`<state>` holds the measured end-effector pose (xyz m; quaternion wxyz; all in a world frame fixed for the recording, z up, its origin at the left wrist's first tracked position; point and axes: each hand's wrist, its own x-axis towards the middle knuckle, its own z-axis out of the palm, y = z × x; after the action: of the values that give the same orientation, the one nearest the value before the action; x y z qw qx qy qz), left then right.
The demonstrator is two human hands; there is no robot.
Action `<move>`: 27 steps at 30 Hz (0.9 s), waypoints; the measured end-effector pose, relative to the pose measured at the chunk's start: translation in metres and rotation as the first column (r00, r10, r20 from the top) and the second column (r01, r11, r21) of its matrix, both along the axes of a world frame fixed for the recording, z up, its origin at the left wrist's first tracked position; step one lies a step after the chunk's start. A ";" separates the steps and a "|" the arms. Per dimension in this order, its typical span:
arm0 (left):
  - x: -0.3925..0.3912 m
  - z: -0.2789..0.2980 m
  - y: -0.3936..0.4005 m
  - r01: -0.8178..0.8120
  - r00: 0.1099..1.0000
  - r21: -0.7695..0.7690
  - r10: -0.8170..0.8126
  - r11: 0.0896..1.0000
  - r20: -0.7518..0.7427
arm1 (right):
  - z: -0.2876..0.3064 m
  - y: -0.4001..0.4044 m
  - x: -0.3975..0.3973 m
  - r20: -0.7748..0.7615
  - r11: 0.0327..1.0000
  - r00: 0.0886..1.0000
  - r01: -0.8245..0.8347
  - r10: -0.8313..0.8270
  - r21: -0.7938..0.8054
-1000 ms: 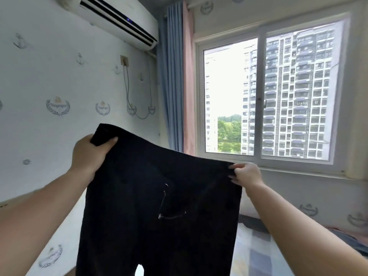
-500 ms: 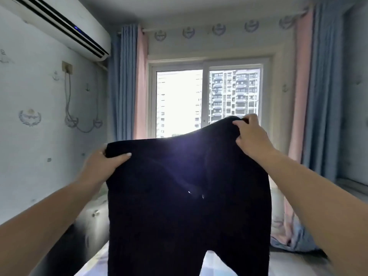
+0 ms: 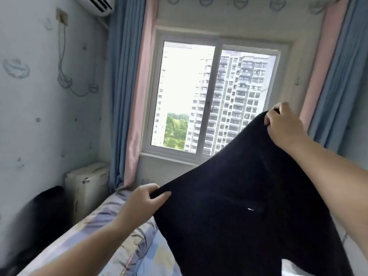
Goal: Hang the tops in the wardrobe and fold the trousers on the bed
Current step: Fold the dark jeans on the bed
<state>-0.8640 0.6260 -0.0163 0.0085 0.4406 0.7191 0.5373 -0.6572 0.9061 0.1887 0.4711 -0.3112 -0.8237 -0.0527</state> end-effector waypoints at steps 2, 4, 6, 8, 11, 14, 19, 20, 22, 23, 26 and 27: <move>-0.015 -0.027 -0.011 -0.061 0.998 -0.029 0.061 0.998 0.006 | -0.022 -0.002 -0.034 0.148 0.996 0.989 0.019 -0.032 0.091; -0.033 -0.063 -0.029 -0.122 0.991 -0.069 0.125 0.990 0.040 | -0.057 -0.010 -0.075 0.241 0.998 0.970 -0.004 -0.010 0.059; -0.056 -0.111 -0.059 -0.186 0.975 -0.140 0.200 0.973 0.097 | -0.106 -0.020 -0.129 0.324 0.998 0.944 -0.050 0.055 -0.023; -0.077 -0.157 -0.089 -0.250 0.943 -0.219 0.289 0.943 0.164 | -0.156 -0.035 -0.179 0.394 0.993 0.912 -0.087 0.112 -0.079; -0.117 -0.238 -0.148 -0.353 0.864 -0.352 0.447 0.867 0.232 | -0.251 -0.076 -0.270 0.496 0.969 0.834 -0.183 0.243 -0.168; -0.159 -0.313 -0.218 -0.455 0.733 -0.482 0.622 0.749 0.275 | -0.350 -0.129 -0.358 0.538 0.919 0.749 -0.264 0.386 -0.292; -0.265 -0.417 -0.328 -0.520 0.522 -0.673 0.819 0.527 0.238 | -0.510 -0.227 -0.506 0.621 0.816 0.532 -0.323 0.576 -0.480; -0.278 -0.429 -0.342 -0.508 0.497 -0.705 0.837 0.495 0.230 | -0.532 -0.240 -0.522 0.622 0.801 0.508 -0.322 0.596 -0.505; -0.325 -0.462 -0.374 -0.474 0.463 -0.769 0.864 0.429 0.196 | -0.585 -0.271 -0.569 0.607 0.769 0.477 -0.325 0.635 -0.550; -0.347 -0.480 -0.387 -0.456 0.459 -0.794 0.871 0.402 0.177 | -0.609 -0.286 -0.591 0.605 0.758 0.460 -0.331 0.650 -0.562; -0.397 -0.529 -0.409 -0.363 0.462 -0.861 0.871 0.355 0.164 | -0.672 -0.322 -0.651 0.612 0.733 0.407 -0.318 0.678 -0.601; -0.411 -0.548 -0.415 -0.321 0.476 -0.881 0.864 0.346 0.166 | -0.692 -0.333 -0.670 0.608 0.725 0.399 -0.302 0.686 -0.619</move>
<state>-1.2752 0.2114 -0.5647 0.2128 -0.1307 0.9345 0.2536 -1.3276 0.5733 -0.5032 -0.0432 -0.0759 -0.9872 0.1332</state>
